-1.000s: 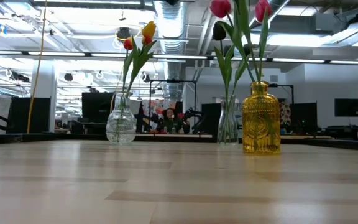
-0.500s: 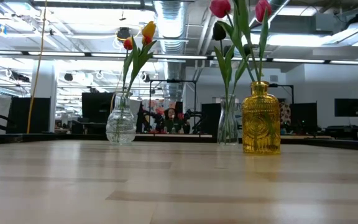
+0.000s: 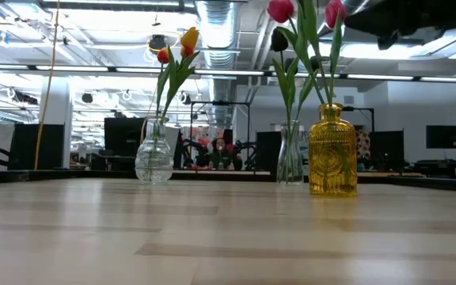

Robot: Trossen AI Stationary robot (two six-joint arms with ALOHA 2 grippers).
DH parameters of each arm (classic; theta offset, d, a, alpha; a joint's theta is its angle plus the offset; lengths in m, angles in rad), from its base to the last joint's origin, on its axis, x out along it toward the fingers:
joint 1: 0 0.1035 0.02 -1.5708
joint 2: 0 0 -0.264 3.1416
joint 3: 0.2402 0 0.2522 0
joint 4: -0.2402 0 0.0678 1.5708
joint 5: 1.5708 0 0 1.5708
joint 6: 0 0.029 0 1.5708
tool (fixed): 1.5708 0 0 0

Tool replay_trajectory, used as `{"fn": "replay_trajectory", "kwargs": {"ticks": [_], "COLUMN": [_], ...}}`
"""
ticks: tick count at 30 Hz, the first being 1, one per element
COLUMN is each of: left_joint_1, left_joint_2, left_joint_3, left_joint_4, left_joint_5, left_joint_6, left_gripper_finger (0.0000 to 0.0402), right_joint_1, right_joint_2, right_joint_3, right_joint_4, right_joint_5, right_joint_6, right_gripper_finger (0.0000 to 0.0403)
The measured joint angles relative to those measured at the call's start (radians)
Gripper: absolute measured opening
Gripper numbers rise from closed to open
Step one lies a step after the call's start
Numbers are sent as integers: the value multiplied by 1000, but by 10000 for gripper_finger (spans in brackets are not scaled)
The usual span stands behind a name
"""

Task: Sort flowers into vase by color
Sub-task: Return to Home Position

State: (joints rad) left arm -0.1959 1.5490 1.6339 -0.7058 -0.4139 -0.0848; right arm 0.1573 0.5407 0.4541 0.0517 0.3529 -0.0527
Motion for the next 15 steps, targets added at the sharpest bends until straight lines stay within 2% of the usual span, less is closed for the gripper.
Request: {"fn": "replay_trajectory", "kwargs": {"ticks": [4,8,12,15], "left_joint_1": [56,93,108,102], "left_joint_2": [0,-7,-45,-121], "left_joint_3": [-1,-2,-5,-101], "left_joint_4": [-19,-65,-106,-50], "left_joint_5": [40,104,56,11], "left_joint_6": [36,66,43,35], "left_gripper_finger": [1,1,1,2], "right_joint_1": [-121,-174,-186,-186], "right_joint_2": [-15,-41,-114,-189], "right_joint_3": [0,-1,-1,-1], "right_joint_4": [-74,-159,-254,-325], "right_joint_5": [-196,-208,-202,-199], "right_joint_6": [6,35,42,53], "right_gripper_finger": [20,23,19,20]}}
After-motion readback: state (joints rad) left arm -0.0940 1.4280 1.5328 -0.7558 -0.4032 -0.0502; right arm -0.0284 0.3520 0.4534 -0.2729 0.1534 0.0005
